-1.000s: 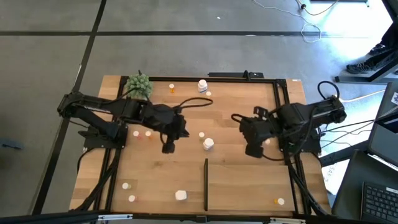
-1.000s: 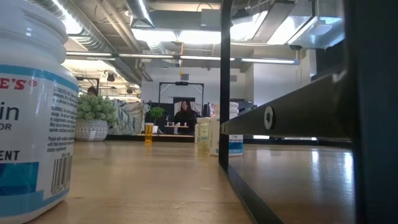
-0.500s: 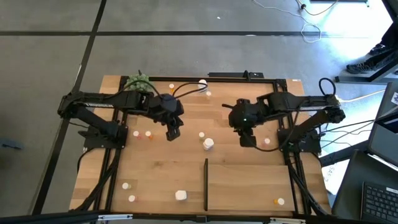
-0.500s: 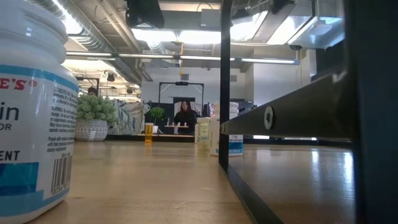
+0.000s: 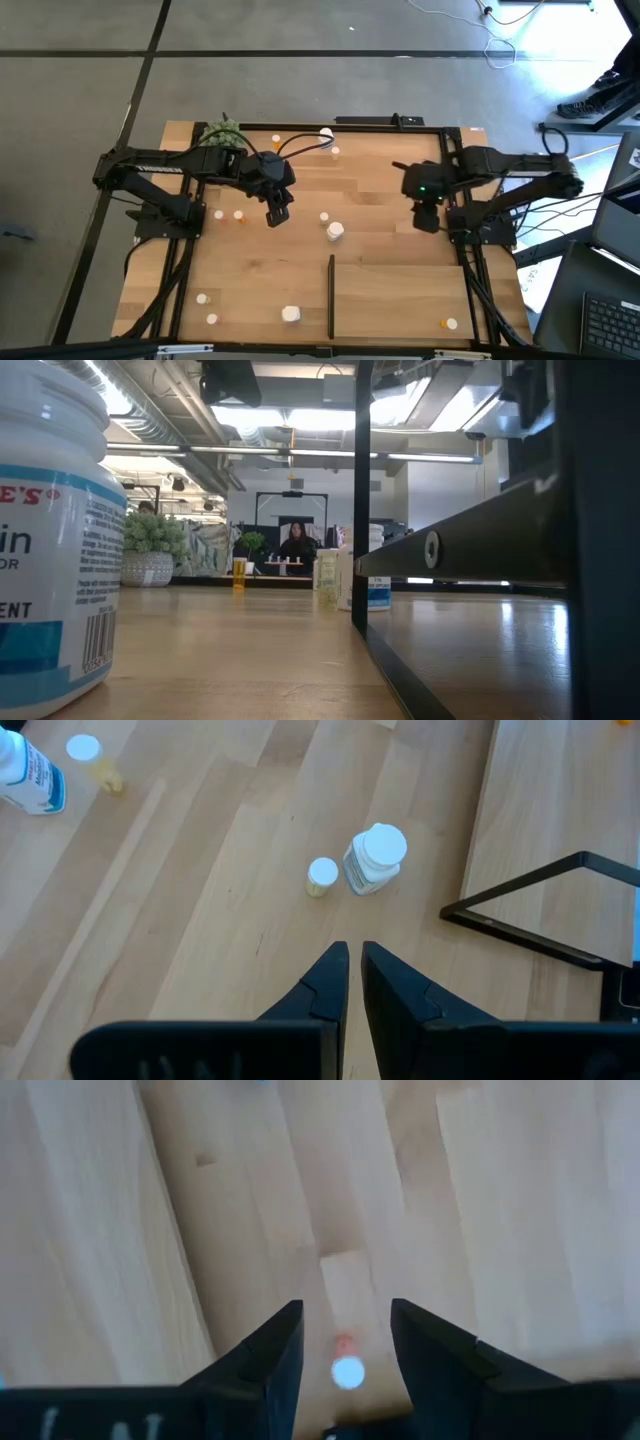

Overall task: Pick and place medicine bottles onto shelf by color
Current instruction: Put the top right pink pill bottle on the shelf

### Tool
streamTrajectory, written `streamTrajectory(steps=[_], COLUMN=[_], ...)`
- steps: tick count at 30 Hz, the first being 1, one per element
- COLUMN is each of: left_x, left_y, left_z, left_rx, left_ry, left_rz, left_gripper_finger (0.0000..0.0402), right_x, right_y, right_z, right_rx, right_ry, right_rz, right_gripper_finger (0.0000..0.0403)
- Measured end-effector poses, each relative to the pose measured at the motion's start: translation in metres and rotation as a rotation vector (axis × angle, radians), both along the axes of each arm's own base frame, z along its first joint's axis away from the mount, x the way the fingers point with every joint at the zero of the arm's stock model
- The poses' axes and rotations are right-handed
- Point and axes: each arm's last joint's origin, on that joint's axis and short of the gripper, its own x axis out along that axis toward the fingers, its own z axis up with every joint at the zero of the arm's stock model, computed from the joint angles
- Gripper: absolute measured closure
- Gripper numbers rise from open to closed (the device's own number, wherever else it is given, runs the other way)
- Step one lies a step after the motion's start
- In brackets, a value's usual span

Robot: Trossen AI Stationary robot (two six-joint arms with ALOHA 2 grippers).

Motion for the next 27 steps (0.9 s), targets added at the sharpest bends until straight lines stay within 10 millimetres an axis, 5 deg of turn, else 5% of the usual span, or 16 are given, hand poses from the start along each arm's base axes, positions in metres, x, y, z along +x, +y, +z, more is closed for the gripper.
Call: streamTrajectory(steps=[5, 14, 27], left_x=[0.000, 0.000, 0.000], left_y=[0.000, 0.000, 0.000], left_z=[0.000, 0.000, 0.000], left_rx=[-0.001, -0.001, -0.016], left_ry=[-0.001, -0.002, -0.003], left_rz=[0.001, 0.001, 0.018], left_gripper_finger=[0.0374, 0.0374, 0.0374], right_x=[-0.021, -0.030, -0.039], right_y=[0.001, -0.002, -0.007], right_z=[-0.022, -0.071, -0.112], right_rx=[0.056, 0.131, 0.144], right_ry=[0.050, 0.210, 0.316], right_rz=[-0.141, -0.541, -0.735], right_gripper_finger=[0.0249, 0.0249, 0.0249])
